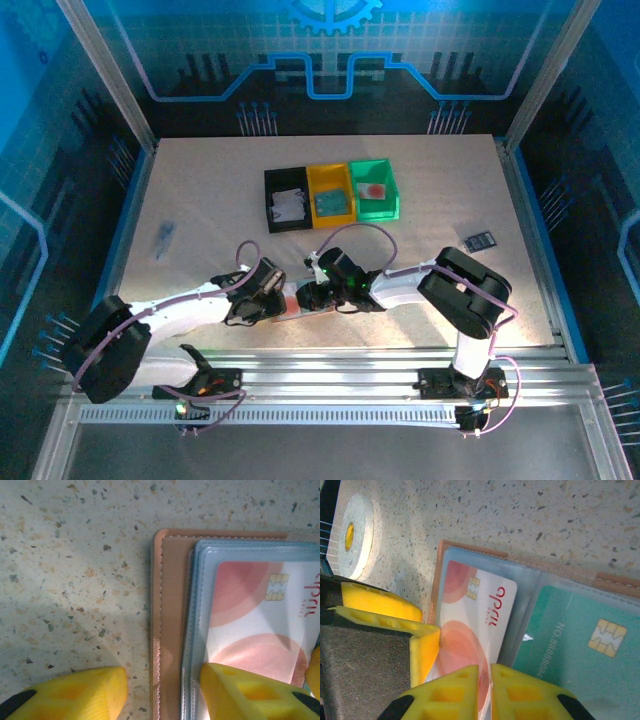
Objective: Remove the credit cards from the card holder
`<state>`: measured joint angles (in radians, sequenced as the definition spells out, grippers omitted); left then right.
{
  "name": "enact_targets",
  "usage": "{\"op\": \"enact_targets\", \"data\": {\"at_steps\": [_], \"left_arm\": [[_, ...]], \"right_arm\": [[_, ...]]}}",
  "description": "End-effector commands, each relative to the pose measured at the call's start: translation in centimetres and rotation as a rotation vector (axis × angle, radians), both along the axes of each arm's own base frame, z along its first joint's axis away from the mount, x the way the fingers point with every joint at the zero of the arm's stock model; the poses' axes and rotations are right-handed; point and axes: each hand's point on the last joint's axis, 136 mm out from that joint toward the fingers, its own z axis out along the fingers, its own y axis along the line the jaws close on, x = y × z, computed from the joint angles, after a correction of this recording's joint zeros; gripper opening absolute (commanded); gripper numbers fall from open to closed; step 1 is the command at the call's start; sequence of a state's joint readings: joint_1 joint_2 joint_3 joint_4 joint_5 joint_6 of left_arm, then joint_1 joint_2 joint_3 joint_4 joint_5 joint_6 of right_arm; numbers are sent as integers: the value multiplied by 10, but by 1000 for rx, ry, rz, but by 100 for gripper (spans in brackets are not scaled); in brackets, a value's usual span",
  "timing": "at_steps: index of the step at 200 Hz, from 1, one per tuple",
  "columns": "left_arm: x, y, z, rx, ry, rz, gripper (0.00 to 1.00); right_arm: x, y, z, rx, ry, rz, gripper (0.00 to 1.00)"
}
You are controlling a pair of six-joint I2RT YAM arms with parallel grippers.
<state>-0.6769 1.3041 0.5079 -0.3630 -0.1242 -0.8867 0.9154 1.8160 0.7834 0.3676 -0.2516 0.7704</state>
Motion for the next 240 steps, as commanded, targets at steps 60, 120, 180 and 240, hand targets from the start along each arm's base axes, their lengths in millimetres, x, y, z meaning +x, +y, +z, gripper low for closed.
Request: {"op": "enact_targets", "data": {"at_steps": [60, 120, 180, 240], "left_arm": [[-3, -39, -36, -171, 43, -88, 47], [-3, -40, -37, -174, 45, -89, 47], [-1, -43, -36, -186, 42, -95, 47], [3, -41, -20, -168, 7, -109, 49]], "right_arm": [[-45, 23, 11, 69, 60, 178, 21], [-47, 25, 11, 78, 70, 185, 11], [-49, 28, 13, 103, 69, 190, 0], [-37, 5, 0, 61, 86, 99, 0]]}}
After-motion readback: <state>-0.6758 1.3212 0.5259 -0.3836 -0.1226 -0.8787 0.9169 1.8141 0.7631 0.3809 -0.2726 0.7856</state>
